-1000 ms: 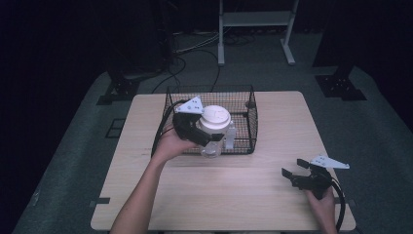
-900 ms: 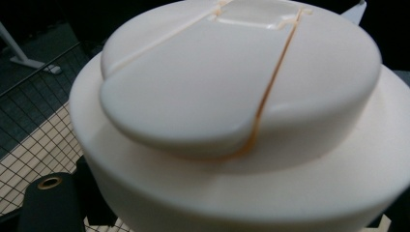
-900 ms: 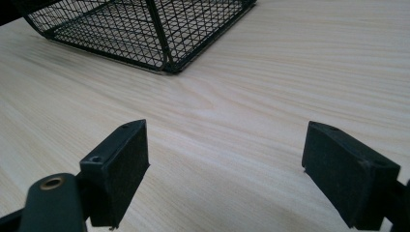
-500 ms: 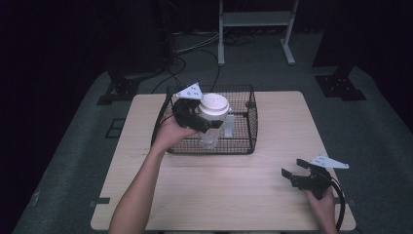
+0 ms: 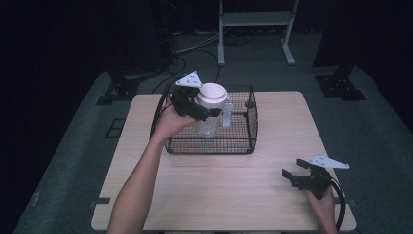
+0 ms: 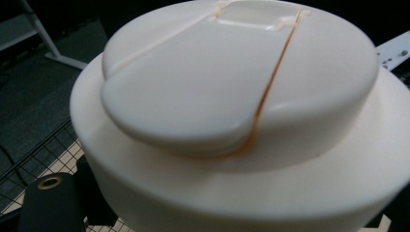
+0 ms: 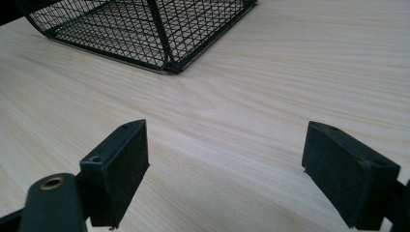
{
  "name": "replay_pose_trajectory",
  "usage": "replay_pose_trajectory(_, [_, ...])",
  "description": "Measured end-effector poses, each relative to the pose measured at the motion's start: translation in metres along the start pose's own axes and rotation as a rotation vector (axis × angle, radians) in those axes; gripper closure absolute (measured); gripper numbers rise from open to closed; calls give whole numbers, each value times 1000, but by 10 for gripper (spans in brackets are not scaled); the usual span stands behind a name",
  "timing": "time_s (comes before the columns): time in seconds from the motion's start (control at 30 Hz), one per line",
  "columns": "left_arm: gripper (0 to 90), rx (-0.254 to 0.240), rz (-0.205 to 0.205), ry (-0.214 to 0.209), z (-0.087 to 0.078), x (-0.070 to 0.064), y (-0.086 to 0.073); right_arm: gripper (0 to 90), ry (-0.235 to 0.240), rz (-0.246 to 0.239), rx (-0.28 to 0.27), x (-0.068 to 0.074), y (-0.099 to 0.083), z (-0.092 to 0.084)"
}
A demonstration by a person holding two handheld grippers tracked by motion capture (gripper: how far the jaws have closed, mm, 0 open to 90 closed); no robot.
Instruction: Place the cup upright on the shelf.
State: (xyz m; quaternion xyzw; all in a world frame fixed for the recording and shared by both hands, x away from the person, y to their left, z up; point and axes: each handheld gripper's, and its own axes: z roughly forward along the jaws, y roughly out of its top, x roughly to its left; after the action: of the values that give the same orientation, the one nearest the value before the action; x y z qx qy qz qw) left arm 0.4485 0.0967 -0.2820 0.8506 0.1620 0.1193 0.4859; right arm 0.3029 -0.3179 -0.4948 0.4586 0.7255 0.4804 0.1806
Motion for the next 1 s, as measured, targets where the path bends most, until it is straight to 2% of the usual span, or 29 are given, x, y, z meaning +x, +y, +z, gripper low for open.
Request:
replay_pose_trajectory(0.23, [149, 31, -14, 23, 11, 13, 0, 158, 2, 0, -1, 0, 0, 0])
replay_pose_trajectory(0.63, [149, 89, -81, 37, 42, 34, -20, 157, 6, 4, 0, 0, 0, 0])
replay_pose_trajectory(0.73, [149, 107, -89, 33, 51, 37, -24, 157, 7, 4, -1, 0, 0, 0])
replay_pose_trajectory(0.87, [149, 104, -92, 40, 62, 36, -30, 157, 10, 6, -4, 0, 0, 0])
replay_pose_trajectory(1.0, [149, 106, -116, 44, 71, 40, -40, 157, 11, 3, -3, 0, 0, 0])
